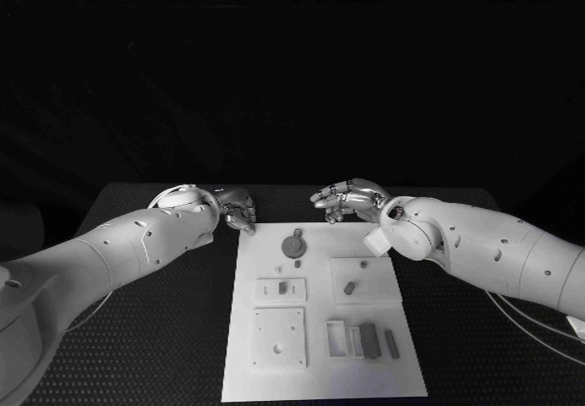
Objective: Assemble the parts on the task board
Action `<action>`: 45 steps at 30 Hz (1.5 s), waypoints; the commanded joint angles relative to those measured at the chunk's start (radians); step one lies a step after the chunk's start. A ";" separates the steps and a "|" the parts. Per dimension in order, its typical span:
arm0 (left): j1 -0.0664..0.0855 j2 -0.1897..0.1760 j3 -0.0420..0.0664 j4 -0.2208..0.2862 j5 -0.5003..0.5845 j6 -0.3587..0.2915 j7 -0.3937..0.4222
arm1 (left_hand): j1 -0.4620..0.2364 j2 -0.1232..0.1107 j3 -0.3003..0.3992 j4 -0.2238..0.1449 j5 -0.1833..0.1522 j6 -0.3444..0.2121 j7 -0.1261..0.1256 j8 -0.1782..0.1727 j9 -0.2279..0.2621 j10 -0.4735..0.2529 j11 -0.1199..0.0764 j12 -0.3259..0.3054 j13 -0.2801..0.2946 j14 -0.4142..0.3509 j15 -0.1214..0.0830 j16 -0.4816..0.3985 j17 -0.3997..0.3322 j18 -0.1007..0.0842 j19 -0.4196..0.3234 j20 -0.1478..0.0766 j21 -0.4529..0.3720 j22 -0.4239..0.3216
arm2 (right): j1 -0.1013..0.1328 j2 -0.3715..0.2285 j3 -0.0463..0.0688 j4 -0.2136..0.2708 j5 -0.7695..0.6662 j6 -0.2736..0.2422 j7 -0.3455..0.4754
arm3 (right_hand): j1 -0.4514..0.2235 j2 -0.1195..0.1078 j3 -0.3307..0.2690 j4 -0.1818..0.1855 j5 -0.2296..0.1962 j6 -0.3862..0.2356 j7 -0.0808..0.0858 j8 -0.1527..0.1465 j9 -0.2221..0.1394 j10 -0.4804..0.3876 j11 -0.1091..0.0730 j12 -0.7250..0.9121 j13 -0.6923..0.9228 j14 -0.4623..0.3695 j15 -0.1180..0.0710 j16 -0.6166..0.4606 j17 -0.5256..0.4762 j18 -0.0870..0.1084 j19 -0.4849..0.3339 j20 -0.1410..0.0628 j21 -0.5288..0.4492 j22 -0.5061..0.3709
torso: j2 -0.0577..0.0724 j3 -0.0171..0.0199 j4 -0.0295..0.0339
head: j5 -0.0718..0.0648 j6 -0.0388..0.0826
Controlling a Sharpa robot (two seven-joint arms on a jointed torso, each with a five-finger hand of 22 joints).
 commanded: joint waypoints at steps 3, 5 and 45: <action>-0.047 0.004 -0.021 -0.001 -0.060 0.059 -0.029 | 0.014 0.000 0.013 0.001 -0.003 0.014 -0.002 0.007 0.000 0.021 0.009 0.004 0.002 0.016 -0.002 0.006 0.003 0.004 0.014 -0.004 -0.004 -0.285 | 0.000 0.001 0.000 0.002 -0.006 0.004 0.009 | -0.003 0.005 0.000 -0.003 0.000 -0.001 0.005 0.006 -0.001 0.009 0.001 -0.005 -0.001 0.002 -0.005 -0.005 -0.001 0.014 -0.003 0.005 -0.005 -0.002 | 0.001 0.0007 -0.0016 | -0.001 0.000; -0.049 0.002 -0.023 -0.003 -0.063 0.049 -0.031 | 0.012 -0.002 0.014 0.002 -0.003 0.014 -0.001 0.007 0.000 0.023 0.010 0.004 0.001 0.018 -0.002 0.005 0.003 0.004 0.017 -0.005 -0.005 -0.286 | 0.000 0.000 0.000 0.002 -0.007 0.004 0.009 | -0.003 0.005 0.000 -0.003 0.000 -0.001 0.005 0.006 -0.001 0.009 0.001 -0.005 -0.002 0.002 -0.005 -0.005 -0.001 0.014 -0.003 0.005 -0.005 -0.002 | 0.001 0.0011 -0.0017 | -0.001 0.000; -0.047 -0.043 -0.015 0.026 0.083 -0.145 0.026 | 0.036 0.020 0.123 0.011 0.032 0.074 -0.015 0.026 -0.013 0.098 -0.010 0.001 0.000 0.099 -0.031 0.001 0.025 0.004 0.100 -0.034 -0.007 -0.313 | 0.000 -0.007 0.000 0.004 -0.018 -0.006 0.011 | -0.004 0.004 -0.002 -0.003 0.000 -0.001 0.005 0.007 -0.002 0.010 0.001 -0.005 -0.006 0.003 -0.005 -0.006 -0.001 0.014 -0.002 0.006 -0.007 -0.001 | -0.001 0.0000 0.0011 | 0.002 0.008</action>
